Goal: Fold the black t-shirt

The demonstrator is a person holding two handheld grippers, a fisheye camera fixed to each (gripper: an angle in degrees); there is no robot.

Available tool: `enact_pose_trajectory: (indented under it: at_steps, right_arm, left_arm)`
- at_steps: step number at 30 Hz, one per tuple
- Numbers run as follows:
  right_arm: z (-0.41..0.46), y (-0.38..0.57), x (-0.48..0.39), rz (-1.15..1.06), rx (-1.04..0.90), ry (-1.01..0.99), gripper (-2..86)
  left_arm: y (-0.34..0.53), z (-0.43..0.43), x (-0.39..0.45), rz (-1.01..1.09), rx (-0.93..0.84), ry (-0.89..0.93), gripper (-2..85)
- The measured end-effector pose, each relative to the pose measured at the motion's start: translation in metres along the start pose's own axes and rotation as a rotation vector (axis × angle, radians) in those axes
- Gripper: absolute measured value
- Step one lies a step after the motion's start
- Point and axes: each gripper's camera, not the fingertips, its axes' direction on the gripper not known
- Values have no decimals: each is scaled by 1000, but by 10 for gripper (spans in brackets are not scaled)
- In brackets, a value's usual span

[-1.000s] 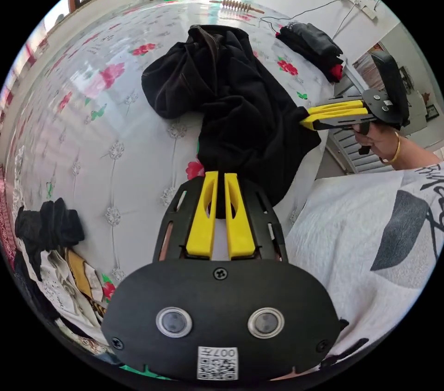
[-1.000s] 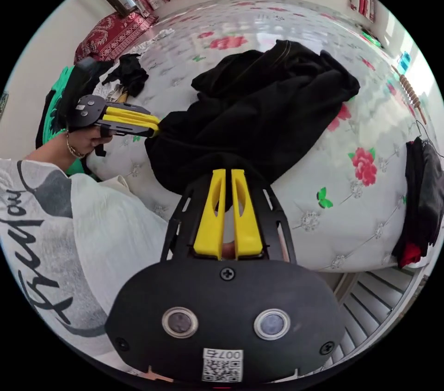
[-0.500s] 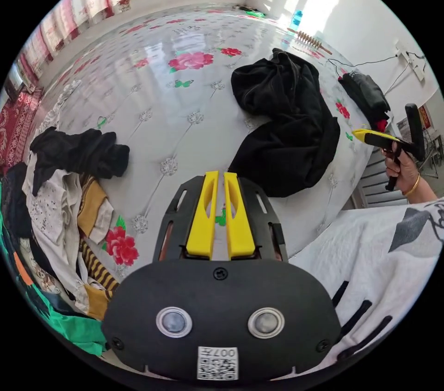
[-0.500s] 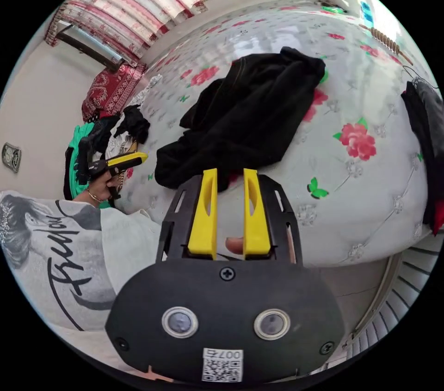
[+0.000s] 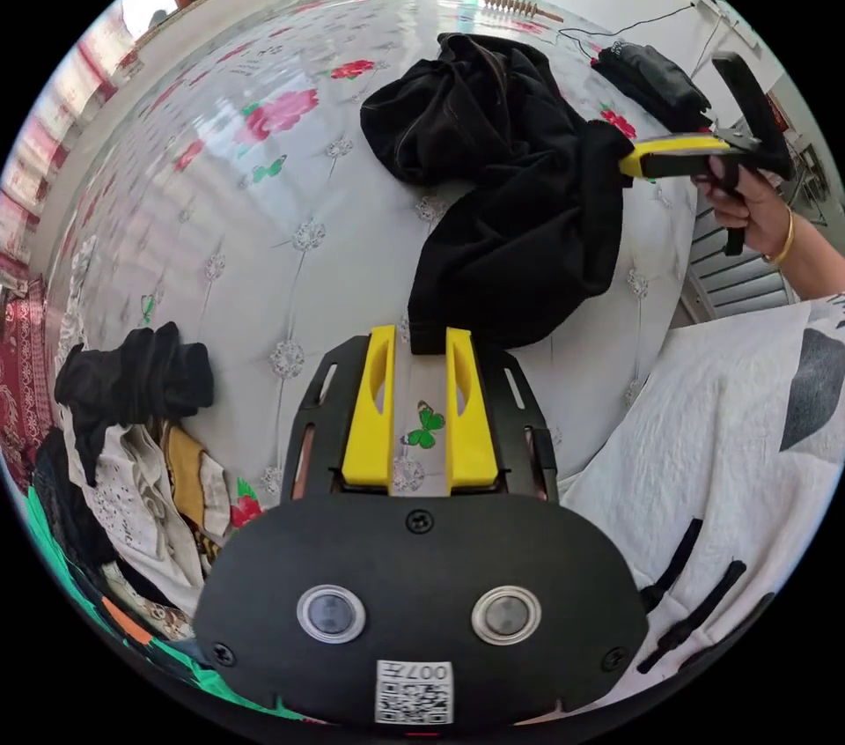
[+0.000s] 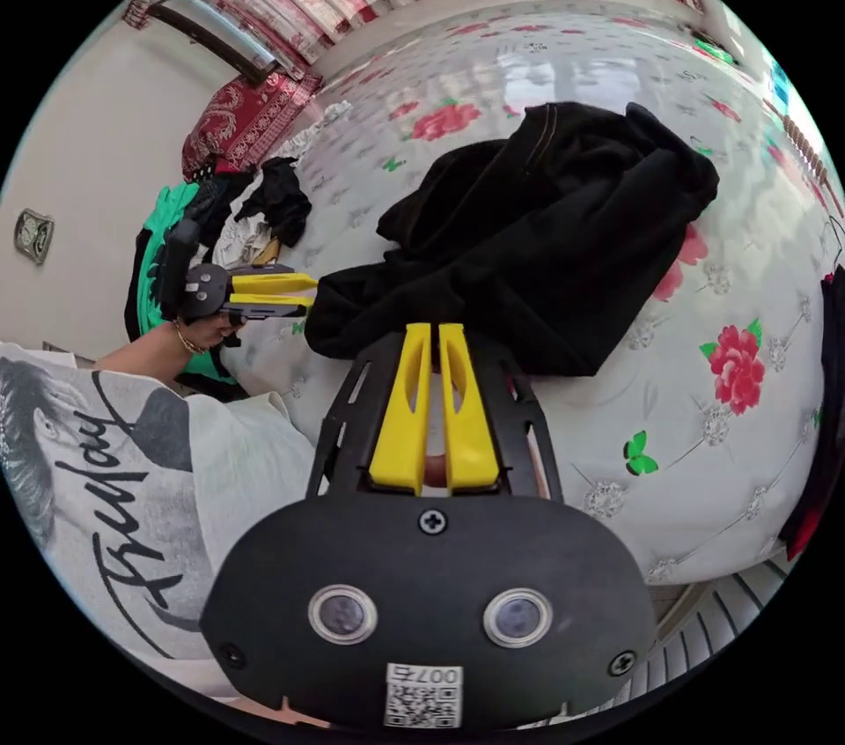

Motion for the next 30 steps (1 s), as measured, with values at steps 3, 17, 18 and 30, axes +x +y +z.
enact_pose_trajectory:
  at_steps: [3,17,18,30]
  right_arm:
    - [-38,-16,-10,-27,88,24,0]
    - [-10,-80,-44,37,52,185,48]
    - [-13,-77,-46,37,62,199,51]
    - [31,-94,-93,-109,-79,270,50]
  left_arm:
    - [14,14,-12,-65,-52,21,83]
    - [-36,24,7,-124,21,179,94]
    - [-36,23,6,-132,27,187,94]
    - [-38,32,20,-172,22,173,82]
